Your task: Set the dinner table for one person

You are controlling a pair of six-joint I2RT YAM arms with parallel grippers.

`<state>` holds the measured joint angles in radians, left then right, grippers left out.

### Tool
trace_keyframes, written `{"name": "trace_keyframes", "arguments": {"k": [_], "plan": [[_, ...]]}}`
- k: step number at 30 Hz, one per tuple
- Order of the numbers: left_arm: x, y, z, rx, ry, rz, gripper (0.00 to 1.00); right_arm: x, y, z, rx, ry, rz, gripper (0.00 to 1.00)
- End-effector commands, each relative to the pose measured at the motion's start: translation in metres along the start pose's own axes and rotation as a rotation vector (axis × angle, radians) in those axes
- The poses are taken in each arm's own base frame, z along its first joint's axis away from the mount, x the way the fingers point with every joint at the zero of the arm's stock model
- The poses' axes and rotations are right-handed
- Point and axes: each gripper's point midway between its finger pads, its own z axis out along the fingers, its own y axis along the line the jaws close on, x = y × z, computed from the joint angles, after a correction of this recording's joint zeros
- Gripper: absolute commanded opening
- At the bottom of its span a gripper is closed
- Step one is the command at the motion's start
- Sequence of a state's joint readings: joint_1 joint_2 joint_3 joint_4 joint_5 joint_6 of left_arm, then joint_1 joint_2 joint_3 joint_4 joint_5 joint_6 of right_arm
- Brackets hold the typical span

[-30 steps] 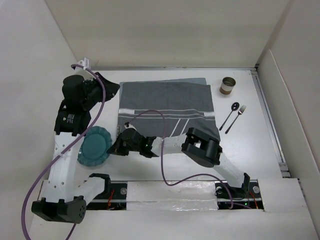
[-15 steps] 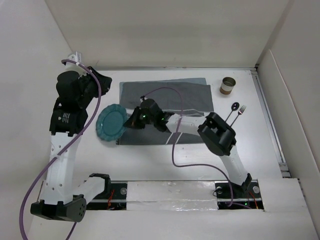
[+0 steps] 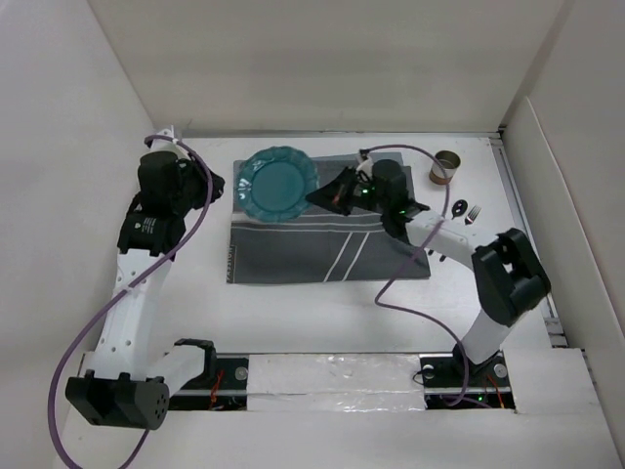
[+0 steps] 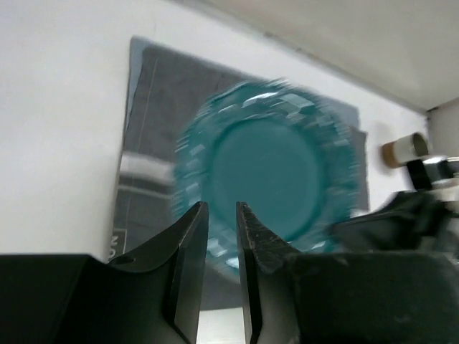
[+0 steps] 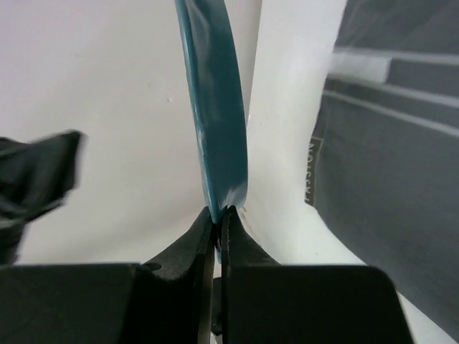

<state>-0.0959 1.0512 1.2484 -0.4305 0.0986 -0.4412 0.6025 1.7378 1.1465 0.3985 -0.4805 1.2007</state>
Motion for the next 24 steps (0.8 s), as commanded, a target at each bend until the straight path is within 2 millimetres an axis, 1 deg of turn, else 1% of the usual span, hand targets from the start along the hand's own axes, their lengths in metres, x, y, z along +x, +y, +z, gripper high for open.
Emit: {"name": "trace_keyframes", "arguments": {"k": [1, 2, 3, 4, 6, 7, 8, 9, 10, 11, 12, 13, 14, 15, 16, 18, 19, 20, 22, 23, 24], "plan": [[0.02, 0.013, 0.011, -0.033, 0.031, 0.022, 0.2, -0.037, 0.043, -0.044, -0.176, -0.076, -0.105, 0.0], [0.024, 0.015, 0.013, -0.038, 0.037, 0.018, 0.2, -0.041, 0.042, -0.054, -0.172, -0.091, -0.115, 0.0], [0.03, 0.018, 0.016, -0.041, 0.048, 0.014, 0.2, -0.041, 0.028, -0.059, -0.143, -0.094, -0.107, 0.0], [0.035, 0.02, 0.02, -0.043, 0.064, 0.01, 0.21, -0.05, 0.022, -0.066, -0.129, -0.108, -0.108, 0.0], [0.039, 0.023, 0.024, -0.058, 0.082, 0.01, 0.23, -0.051, 0.005, -0.071, -0.077, -0.097, -0.112, 0.0], [0.044, 0.028, 0.03, -0.078, 0.102, 0.01, 0.24, -0.057, -0.004, -0.076, -0.056, -0.103, -0.118, 0.0], [0.045, 0.029, 0.033, -0.085, 0.106, 0.017, 0.26, -0.059, -0.01, -0.078, -0.046, -0.109, -0.117, 0.0], [0.046, 0.032, 0.036, -0.095, 0.114, 0.03, 0.26, -0.062, -0.019, -0.08, -0.028, -0.117, -0.11, 0.0], [0.05, 0.039, 0.042, -0.119, 0.126, 0.042, 0.27, -0.064, -0.027, -0.082, -0.02, -0.114, -0.106, 0.0], [0.049, 0.044, 0.045, -0.142, 0.123, 0.059, 0.28, -0.07, -0.036, -0.085, -0.006, -0.121, -0.097, 0.0], [0.048, 0.047, 0.046, -0.172, 0.119, 0.091, 0.28, -0.072, -0.048, -0.084, 0.013, -0.117, -0.085, 0.0], [0.043, 0.056, 0.05, -0.224, 0.105, 0.121, 0.28, -0.074, -0.064, -0.082, 0.04, -0.113, -0.074, 0.0], [0.041, 0.058, 0.05, -0.237, 0.099, 0.123, 0.28, -0.073, -0.063, -0.082, 0.038, -0.105, -0.079, 0.0], [0.033, 0.056, 0.049, -0.24, 0.081, 0.129, 0.28, -0.071, -0.069, -0.08, 0.044, -0.092, -0.074, 0.0], [0.032, 0.058, 0.051, -0.251, 0.082, 0.141, 0.29, -0.073, -0.084, -0.079, 0.074, -0.087, -0.058, 0.0], [0.022, 0.052, 0.05, -0.239, 0.064, 0.141, 0.29, -0.07, -0.1, -0.076, 0.108, -0.076, -0.041, 0.0], [0.023, 0.049, 0.051, -0.227, 0.071, 0.138, 0.3, -0.067, -0.115, -0.074, 0.137, -0.066, -0.023, 0.0], [0.022, 0.046, 0.052, -0.215, 0.07, 0.132, 0.32, -0.067, -0.126, -0.075, 0.157, -0.067, -0.003, 0.0], [0.02, 0.04, 0.052, -0.184, 0.068, 0.125, 0.34, -0.062, -0.14, -0.074, 0.175, -0.05, 0.012, 0.0], [0.02, 0.038, 0.052, -0.178, 0.067, 0.123, 0.35, -0.06, -0.156, -0.075, 0.208, -0.038, 0.04, 0.04], [0.017, 0.036, 0.052, -0.17, 0.064, 0.121, 0.36, -0.058, -0.164, -0.075, 0.236, -0.03, 0.052, 0.1]]}}
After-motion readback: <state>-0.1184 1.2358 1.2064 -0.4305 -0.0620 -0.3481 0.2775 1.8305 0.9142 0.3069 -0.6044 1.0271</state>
